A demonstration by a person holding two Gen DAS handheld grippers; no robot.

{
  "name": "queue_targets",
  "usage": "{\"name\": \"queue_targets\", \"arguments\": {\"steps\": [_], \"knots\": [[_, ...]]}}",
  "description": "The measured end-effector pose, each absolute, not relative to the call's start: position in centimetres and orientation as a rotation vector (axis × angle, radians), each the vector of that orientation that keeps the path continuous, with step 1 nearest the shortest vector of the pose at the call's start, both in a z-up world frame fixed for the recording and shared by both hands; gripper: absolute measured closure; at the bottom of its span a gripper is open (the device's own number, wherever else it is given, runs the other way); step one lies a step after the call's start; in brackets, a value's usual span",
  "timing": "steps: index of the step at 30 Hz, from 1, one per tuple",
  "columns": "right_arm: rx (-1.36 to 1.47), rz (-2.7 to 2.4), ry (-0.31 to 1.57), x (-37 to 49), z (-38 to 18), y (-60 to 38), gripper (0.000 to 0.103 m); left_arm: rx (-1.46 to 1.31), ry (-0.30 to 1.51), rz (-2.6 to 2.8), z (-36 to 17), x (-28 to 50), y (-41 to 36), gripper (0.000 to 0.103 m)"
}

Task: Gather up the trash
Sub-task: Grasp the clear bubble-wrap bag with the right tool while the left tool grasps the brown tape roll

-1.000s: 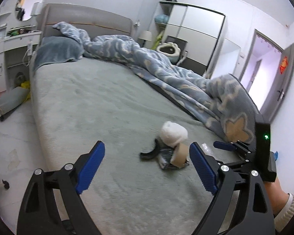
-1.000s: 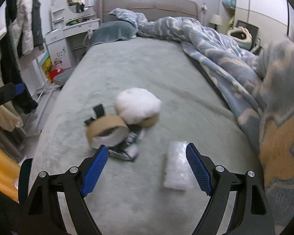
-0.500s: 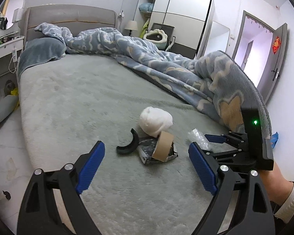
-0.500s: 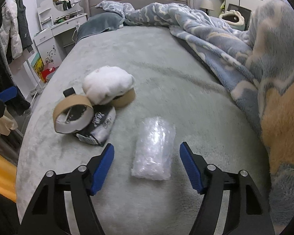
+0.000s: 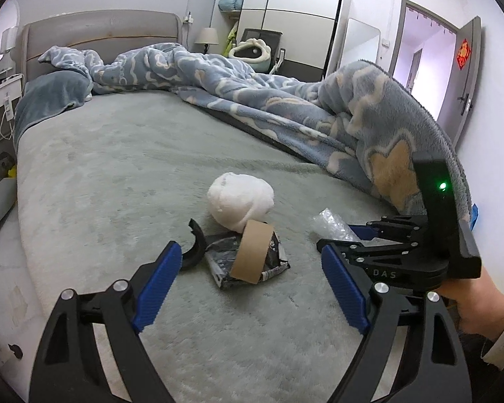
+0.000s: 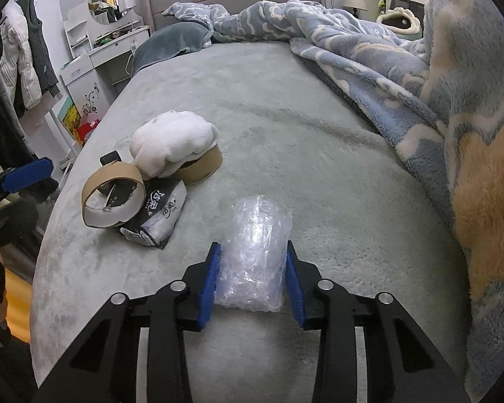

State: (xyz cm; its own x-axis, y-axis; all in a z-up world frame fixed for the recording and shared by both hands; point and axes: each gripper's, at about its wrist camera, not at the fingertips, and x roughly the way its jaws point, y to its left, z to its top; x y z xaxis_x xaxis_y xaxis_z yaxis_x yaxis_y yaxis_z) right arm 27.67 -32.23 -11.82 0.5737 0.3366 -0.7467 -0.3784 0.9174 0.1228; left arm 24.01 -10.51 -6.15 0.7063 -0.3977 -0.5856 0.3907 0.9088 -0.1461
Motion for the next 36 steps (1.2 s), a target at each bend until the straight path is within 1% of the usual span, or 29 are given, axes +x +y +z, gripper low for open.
{"name": "queue_targets", "arguments": {"steps": [2,6,9,13,18,21,23,31,33,35,36], "knots": [[-0.045,0.432,0.856,27.5,-11.6,-32.5,0.067,-0.003,0.660,-0.445,-6.5,24.2,-10.9,0.020],[-0.023,0.455,0.830,27.2,-10.9,-33.2,0.067,0.017,0.658,-0.442,-7.1,24.6,-11.7,0.021],[-0.010,0.470,0.819,27.0,-10.5,-33.6,0.067,0.033,0.644,-0.423,-7.5,24.9,-12.2,0.025],[0.002,0.482,0.801,26.8,-10.0,-34.2,0.067,0.025,0.652,-0.396,-7.9,25.6,-12.4,0.037],[0.022,0.484,0.794,26.6,-9.9,-35.2,0.067,0.025,0.673,-0.396,-8.4,26.3,-12.9,0.041],[0.025,0.488,0.791,26.5,-9.9,-35.6,0.067,0.037,0.683,-0.393,-8.7,26.6,-13.4,0.047],[0.025,0.492,0.789,26.4,-9.9,-35.8,0.067,0.044,0.690,-0.384,-8.9,26.8,-13.6,0.055],[0.031,0.499,0.793,26.3,-10.0,-36.3,0.067,0.033,0.719,-0.365,-9.2,27.8,-13.8,0.067],[0.030,0.500,0.794,26.4,-10.0,-36.4,0.067,0.032,0.721,-0.365,-9.3,27.9,-14.0,0.067],[0.029,0.501,0.795,26.3,-10.1,-36.4,0.067,0.038,0.725,-0.367,-9.4,28.0,-14.2,0.080],[0.029,0.501,0.795,26.2,-10.0,-36.4,0.067,0.043,0.727,-0.365,-9.5,28.0,-14.2,0.080]]}}
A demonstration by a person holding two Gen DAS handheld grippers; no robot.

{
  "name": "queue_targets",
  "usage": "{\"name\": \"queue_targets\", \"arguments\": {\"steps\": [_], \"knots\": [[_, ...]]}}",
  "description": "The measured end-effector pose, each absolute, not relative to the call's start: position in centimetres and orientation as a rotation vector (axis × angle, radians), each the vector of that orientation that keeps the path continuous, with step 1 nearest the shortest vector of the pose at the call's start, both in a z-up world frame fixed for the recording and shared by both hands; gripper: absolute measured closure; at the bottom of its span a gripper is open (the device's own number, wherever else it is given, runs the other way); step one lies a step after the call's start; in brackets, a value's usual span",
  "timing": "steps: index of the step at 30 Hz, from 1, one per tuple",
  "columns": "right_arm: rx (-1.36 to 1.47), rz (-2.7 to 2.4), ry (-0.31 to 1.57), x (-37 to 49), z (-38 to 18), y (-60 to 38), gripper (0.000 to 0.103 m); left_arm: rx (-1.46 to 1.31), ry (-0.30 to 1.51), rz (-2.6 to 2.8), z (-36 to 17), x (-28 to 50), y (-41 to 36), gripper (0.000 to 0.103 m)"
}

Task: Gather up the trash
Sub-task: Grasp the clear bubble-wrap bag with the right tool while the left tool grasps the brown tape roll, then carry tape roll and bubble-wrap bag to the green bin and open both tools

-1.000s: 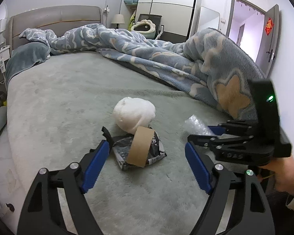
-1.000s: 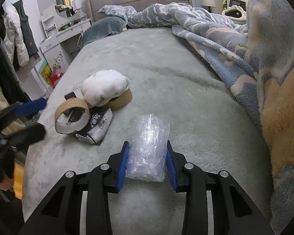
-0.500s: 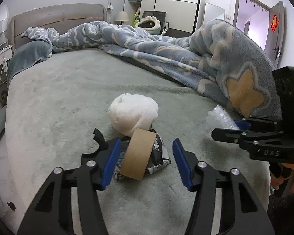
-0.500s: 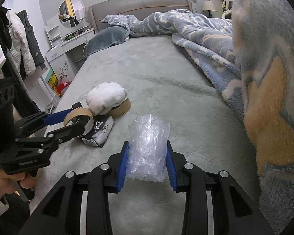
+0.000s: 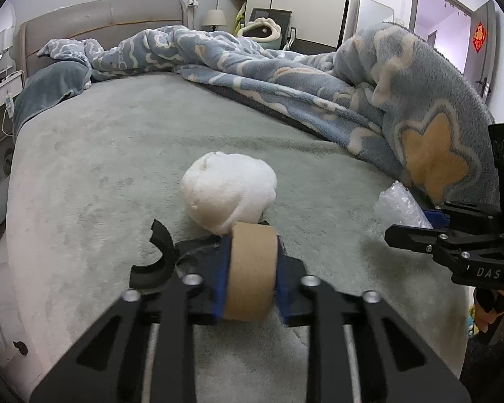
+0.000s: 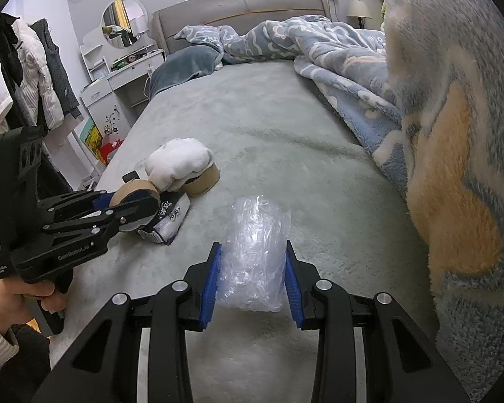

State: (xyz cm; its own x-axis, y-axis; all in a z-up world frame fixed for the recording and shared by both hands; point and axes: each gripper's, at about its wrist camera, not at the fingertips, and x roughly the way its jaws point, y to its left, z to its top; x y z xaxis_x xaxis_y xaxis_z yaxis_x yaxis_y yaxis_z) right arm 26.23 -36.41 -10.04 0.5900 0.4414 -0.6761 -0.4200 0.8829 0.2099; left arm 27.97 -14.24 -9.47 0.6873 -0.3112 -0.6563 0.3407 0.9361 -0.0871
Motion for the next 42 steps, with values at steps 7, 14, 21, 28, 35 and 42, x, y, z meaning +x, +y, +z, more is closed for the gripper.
{"name": "queue_targets", "arguments": {"steps": [7,14,21,28,35,42], "knots": [[0.034,0.510,0.791,26.1,-9.7,-36.1,0.067,0.045,0.729,-0.361,-9.4,27.9,-14.2,0.080],[0.025,0.543,0.783,25.5,-8.6,-34.1,0.067,0.017,0.721,-0.345,-9.0,27.1,-13.1,0.081],[0.045,0.555,0.793,24.1,-7.7,-33.0,0.067,-0.022,0.701,-0.354,-7.7,25.0,-11.6,0.081],[0.063,0.550,0.835,22.7,-8.6,-31.6,0.067,-0.046,0.702,-0.333,-7.0,22.7,-9.7,0.081],[0.083,0.559,0.828,20.5,-8.1,-29.9,0.067,-0.055,0.722,-0.239,-7.6,19.9,-6.7,0.081],[0.068,0.606,0.813,17.7,-7.6,-27.2,0.067,-0.063,0.750,-0.173,-8.0,17.1,-4.1,0.081]]}}
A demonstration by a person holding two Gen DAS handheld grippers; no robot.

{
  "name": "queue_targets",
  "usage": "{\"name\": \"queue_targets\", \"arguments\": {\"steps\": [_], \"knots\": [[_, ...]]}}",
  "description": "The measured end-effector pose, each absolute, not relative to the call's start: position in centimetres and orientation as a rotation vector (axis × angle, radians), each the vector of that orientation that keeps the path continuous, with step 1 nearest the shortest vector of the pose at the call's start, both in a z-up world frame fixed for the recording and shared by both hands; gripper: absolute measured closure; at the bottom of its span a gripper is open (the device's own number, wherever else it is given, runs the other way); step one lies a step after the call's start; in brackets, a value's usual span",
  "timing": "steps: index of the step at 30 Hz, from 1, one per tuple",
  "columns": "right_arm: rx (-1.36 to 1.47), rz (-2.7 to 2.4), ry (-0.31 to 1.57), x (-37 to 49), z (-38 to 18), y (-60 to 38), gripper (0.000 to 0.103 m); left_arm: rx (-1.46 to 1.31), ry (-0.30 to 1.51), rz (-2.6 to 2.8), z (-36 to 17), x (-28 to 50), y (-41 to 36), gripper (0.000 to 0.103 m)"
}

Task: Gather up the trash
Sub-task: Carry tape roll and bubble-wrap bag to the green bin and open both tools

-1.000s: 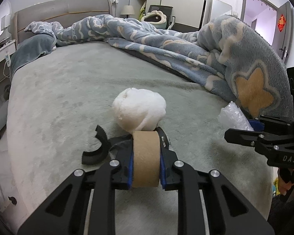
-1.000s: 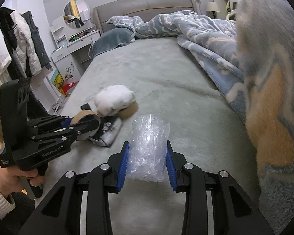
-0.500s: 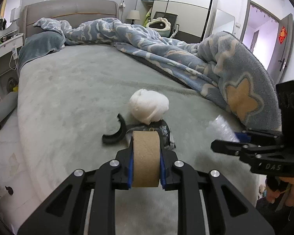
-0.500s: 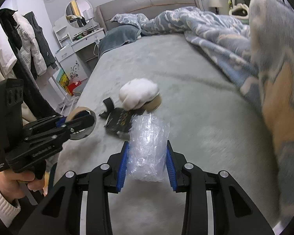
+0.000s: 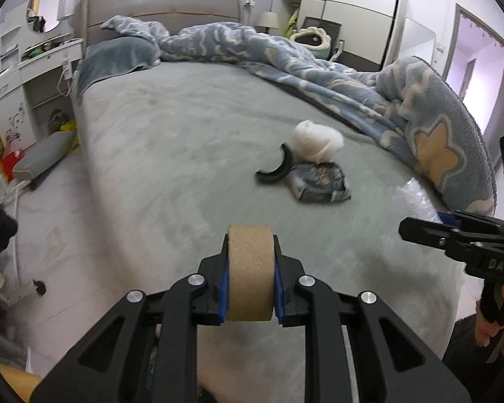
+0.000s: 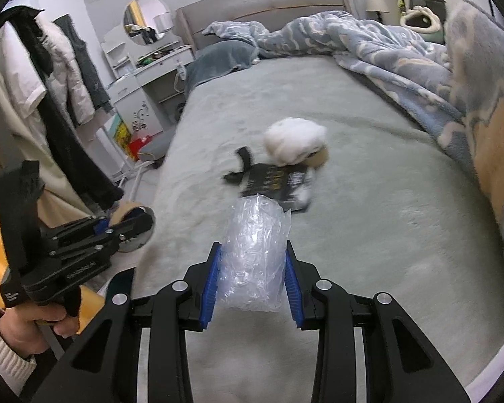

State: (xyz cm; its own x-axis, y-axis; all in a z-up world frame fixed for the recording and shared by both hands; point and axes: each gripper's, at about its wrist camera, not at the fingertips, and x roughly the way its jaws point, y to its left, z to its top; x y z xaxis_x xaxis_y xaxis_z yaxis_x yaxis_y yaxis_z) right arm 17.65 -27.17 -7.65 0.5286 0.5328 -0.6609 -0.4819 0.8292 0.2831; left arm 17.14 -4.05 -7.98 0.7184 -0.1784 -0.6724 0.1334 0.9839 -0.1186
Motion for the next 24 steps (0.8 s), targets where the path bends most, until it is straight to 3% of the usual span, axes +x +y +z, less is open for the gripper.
{"name": "queue_targets", "arguments": {"steps": [24], "knots": [[-0.032,0.806,0.846,12.1,-7.7,-16.5,0.067,-0.143,0.919,0.044,-12.6,10.5,4.8,0.081]]}}
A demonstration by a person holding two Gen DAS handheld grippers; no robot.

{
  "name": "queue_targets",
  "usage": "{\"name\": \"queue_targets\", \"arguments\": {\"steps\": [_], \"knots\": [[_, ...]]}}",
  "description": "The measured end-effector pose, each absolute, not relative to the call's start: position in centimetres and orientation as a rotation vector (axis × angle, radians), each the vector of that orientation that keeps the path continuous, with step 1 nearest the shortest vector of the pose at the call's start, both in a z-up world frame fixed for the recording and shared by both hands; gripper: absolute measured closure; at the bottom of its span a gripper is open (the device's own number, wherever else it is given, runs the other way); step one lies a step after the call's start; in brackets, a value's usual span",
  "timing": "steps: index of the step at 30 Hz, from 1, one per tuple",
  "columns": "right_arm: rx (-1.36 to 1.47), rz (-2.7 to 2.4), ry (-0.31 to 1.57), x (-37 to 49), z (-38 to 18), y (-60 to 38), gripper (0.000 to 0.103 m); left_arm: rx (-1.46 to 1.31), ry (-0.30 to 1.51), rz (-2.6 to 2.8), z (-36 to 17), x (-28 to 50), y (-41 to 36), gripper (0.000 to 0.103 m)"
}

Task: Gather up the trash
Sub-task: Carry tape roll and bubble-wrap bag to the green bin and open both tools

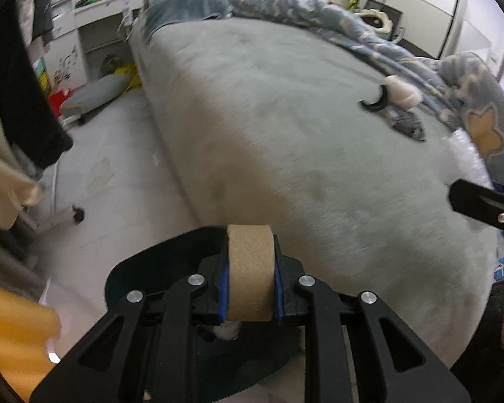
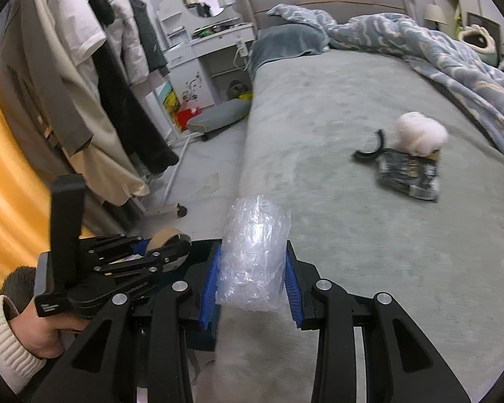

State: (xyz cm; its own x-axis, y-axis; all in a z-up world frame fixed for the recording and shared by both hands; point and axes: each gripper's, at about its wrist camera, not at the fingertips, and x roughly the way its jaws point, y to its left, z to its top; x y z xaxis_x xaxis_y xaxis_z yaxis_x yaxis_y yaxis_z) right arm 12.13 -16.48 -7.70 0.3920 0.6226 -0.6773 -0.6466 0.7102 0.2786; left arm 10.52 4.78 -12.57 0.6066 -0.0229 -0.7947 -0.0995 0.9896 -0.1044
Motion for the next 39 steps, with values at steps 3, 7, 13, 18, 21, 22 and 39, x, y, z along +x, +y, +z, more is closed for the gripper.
{"name": "queue_targets", "arguments": {"steps": [3,7,13,18,21,22,39], "knots": [[-0.046,0.833,0.865,11.7,-8.2,-14.8,0.067,-0.163,0.951,0.070,-13.5,10.1,6.3,0.081],[-0.061,0.861,0.884,11.1,-8.6,-12.9,0.067,-0.177,1.038,0.118,-15.6,9.8,8.2,0.081],[-0.081,0.906,0.910,10.4,-9.2,-10.3,0.067,-0.229,1.130,0.146,-18.1,8.9,10.3,0.081],[-0.089,0.925,0.950,10.8,-10.0,-8.6,0.067,-0.281,1.188,0.145,-19.9,8.1,11.9,0.081],[-0.104,0.936,0.970,10.9,-10.4,-7.6,0.067,-0.326,1.230,0.154,-21.0,7.7,12.7,0.081],[-0.112,0.940,0.978,10.9,-10.6,-7.2,0.067,-0.342,1.243,0.154,-21.4,7.6,12.9,0.081],[-0.225,0.977,1.080,10.3,-14.6,-1.5,0.067,-0.374,1.153,0.102,-19.0,5.2,14.8,0.038]]}}
